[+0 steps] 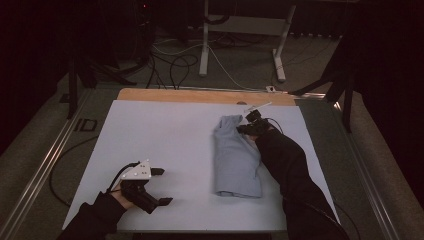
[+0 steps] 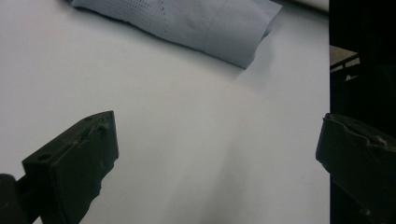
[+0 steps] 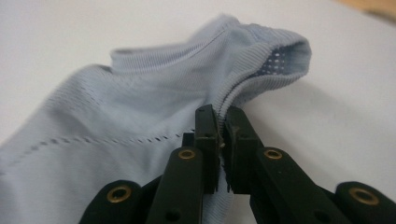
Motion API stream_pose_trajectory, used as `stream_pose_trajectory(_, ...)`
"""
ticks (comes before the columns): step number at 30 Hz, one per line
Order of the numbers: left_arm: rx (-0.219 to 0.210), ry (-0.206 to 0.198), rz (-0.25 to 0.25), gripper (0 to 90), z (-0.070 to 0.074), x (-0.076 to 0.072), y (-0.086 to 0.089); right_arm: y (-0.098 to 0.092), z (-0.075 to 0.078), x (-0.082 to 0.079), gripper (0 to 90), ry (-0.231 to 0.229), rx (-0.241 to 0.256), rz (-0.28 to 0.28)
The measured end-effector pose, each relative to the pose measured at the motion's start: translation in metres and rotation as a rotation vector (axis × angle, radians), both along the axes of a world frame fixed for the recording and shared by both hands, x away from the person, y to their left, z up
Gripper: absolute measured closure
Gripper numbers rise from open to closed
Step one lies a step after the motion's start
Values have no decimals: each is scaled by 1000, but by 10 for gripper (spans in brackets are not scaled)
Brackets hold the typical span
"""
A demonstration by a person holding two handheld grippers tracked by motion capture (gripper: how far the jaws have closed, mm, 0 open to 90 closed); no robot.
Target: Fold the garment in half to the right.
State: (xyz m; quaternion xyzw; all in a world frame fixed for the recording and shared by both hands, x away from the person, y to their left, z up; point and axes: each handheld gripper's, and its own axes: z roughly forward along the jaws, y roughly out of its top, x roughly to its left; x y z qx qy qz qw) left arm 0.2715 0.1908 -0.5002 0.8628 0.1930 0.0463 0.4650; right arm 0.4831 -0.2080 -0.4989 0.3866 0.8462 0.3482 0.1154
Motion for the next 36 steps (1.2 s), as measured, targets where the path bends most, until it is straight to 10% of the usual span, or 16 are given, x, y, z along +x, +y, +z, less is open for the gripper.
stream_pose_trajectory(11, -28, -1, 49, 5, -8, 2, 8, 19, 16, 2, 861, -35, 134, 50)
stream_pose_trajectory(36, -43, -13, 79, 5, -9, 5, 16, 16, -20, 22, 732, 4, -40, -78)
